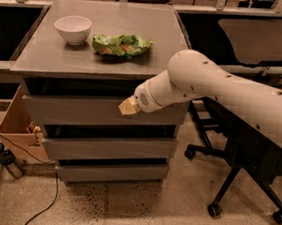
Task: Open top drawer
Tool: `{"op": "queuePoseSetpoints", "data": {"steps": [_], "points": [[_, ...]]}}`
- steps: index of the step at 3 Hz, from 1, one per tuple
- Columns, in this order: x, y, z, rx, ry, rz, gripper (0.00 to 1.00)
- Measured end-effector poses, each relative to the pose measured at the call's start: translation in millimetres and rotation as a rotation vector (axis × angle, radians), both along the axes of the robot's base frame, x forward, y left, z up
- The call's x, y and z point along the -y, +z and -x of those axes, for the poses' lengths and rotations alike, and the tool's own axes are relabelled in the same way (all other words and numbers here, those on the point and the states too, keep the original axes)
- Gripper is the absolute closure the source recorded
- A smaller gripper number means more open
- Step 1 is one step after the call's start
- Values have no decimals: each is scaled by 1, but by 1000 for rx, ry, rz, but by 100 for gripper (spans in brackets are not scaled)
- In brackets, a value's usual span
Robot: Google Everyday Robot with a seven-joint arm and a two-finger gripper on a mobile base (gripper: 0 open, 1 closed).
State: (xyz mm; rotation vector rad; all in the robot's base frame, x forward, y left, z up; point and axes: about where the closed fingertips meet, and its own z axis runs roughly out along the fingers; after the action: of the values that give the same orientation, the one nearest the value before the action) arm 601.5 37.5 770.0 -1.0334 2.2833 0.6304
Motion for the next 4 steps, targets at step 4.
{"op": "queuePoseSetpoints", "data": {"steps": [4], "points": [[-45, -8, -90, 48, -224, -232, 100]]}}
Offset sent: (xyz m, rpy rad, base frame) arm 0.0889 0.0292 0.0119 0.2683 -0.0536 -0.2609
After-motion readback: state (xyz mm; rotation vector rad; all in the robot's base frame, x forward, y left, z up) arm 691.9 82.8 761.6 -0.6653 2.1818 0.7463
